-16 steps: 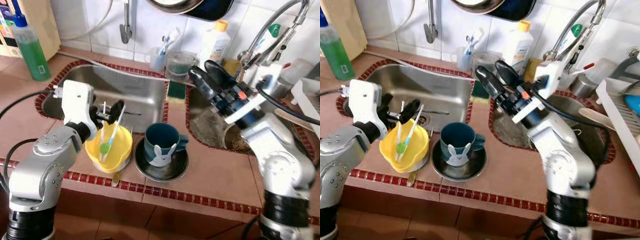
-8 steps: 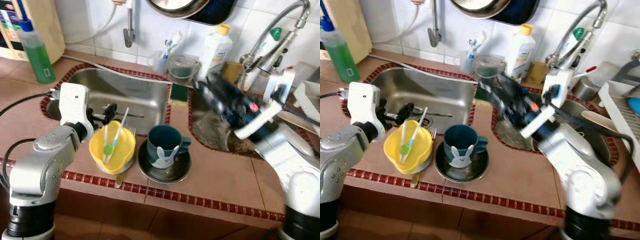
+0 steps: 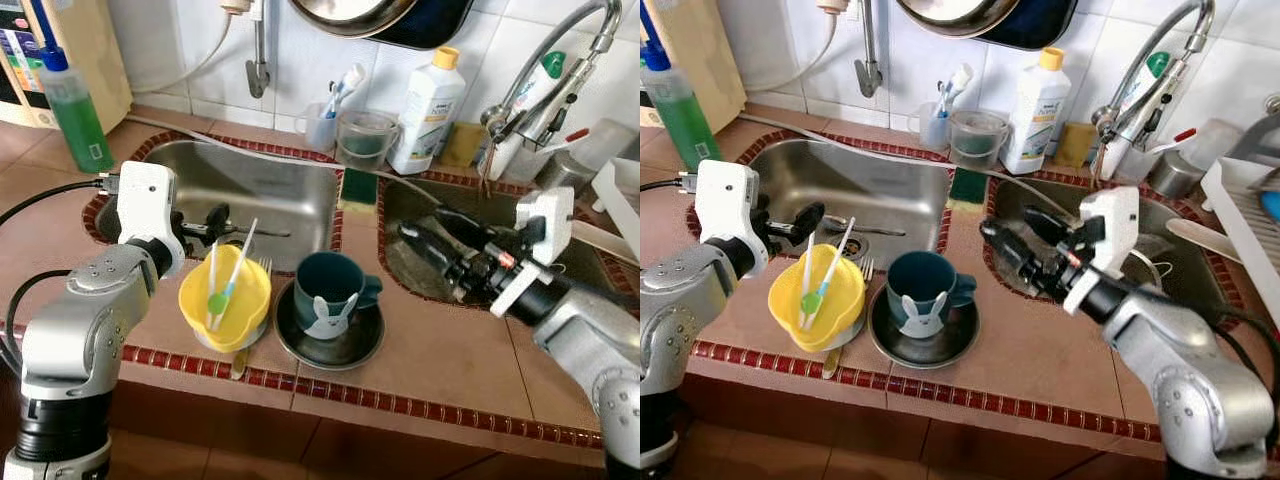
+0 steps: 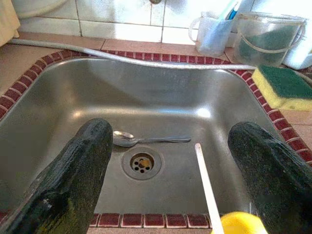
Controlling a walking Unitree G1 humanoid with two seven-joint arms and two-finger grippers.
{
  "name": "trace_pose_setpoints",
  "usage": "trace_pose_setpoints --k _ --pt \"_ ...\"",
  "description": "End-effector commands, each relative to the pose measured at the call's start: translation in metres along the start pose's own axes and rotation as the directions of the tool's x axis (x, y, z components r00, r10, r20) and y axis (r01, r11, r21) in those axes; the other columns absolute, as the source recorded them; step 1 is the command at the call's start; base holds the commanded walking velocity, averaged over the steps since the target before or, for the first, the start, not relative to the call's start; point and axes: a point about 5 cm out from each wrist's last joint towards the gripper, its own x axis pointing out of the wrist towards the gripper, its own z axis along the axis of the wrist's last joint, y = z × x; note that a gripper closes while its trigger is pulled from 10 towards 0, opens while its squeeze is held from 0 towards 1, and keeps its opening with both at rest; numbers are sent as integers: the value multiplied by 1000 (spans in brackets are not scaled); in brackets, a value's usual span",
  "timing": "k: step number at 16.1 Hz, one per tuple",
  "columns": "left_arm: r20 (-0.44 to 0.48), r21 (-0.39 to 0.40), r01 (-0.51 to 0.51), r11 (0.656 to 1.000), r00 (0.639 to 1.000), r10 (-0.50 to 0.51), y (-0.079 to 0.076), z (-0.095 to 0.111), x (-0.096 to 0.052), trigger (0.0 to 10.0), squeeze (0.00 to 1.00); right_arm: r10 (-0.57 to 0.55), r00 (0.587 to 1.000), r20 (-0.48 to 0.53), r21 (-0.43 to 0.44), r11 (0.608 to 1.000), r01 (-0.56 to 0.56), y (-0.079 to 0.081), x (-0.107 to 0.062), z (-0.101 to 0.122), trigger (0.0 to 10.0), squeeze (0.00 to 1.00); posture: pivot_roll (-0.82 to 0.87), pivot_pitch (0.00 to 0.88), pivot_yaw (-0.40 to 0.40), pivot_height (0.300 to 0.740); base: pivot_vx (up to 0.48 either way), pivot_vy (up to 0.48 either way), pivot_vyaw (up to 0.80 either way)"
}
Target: Kitchen organization
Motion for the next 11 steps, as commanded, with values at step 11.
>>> trace_pose_setpoints --k 11 --pt "21 13 -30 999 999 30 -3 2 6 10000 0 -214 974 72 4 977 214 -12 6 -20 10000 0 -63 69 -76 732 0 0 0"
